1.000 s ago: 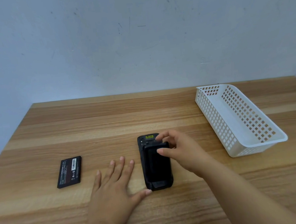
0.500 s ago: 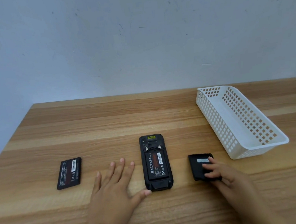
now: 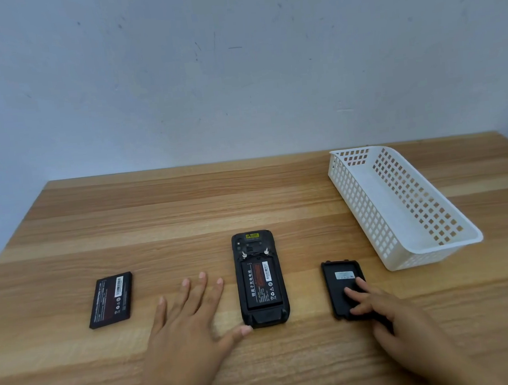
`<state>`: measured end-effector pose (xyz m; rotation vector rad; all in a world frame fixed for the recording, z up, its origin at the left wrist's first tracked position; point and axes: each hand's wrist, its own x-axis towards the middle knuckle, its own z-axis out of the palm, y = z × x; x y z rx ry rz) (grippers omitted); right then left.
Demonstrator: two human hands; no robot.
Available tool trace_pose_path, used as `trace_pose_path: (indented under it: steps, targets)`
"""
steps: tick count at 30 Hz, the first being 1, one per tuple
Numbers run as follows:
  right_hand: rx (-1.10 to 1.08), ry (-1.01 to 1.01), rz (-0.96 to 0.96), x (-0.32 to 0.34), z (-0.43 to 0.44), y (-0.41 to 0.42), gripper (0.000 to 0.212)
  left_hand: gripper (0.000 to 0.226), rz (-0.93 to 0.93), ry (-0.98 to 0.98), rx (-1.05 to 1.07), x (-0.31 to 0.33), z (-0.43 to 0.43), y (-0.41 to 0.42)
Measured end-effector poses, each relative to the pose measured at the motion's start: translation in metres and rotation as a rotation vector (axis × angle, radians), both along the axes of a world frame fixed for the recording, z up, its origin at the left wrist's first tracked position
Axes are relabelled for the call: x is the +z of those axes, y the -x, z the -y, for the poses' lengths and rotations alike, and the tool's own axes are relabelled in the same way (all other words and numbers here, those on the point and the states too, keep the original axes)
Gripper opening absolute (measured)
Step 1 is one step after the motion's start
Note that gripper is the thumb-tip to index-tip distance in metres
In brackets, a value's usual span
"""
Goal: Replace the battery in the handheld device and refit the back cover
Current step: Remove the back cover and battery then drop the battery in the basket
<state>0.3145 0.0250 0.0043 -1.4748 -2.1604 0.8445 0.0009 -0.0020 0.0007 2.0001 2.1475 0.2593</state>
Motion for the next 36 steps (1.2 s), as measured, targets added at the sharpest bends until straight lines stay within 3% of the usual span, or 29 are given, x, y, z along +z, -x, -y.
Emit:
trace_pose_path:
  steps: [3,6,13,22,29,36]
  targets:
    - [-0.060,-0.058,-0.020,0.010,-0.004,0.017,0.068,0.090,-0.005,0.018,-0.004,0.001,0.000,0.000]
    - [0.031,-0.110,0.042,0.030,-0.015,0.058,0.042,0.087,-0.018,0.025,-0.007,0.002,0.000,0.001]
    - [0.278,0.092,0.355,0.045,-0.049,0.124,0.072,0.093,-0.015,0.004,0.002,-0.001,-0.001,0.000]
    - [0.352,0.050,0.492,0.041,-0.053,0.123,0.074,0.094,-0.014,0.014,-0.003,0.000,-0.001,0.000]
    - [0.358,-0.077,0.538,0.033,-0.045,0.121,0.070,0.095,0.015,-0.023,0.002,-0.004,-0.002,0.001]
    - [0.315,-0.445,0.462,0.017,-0.039,0.115,0.053,0.096,0.008,-0.015,0.005,-0.004,-0.002,0.001]
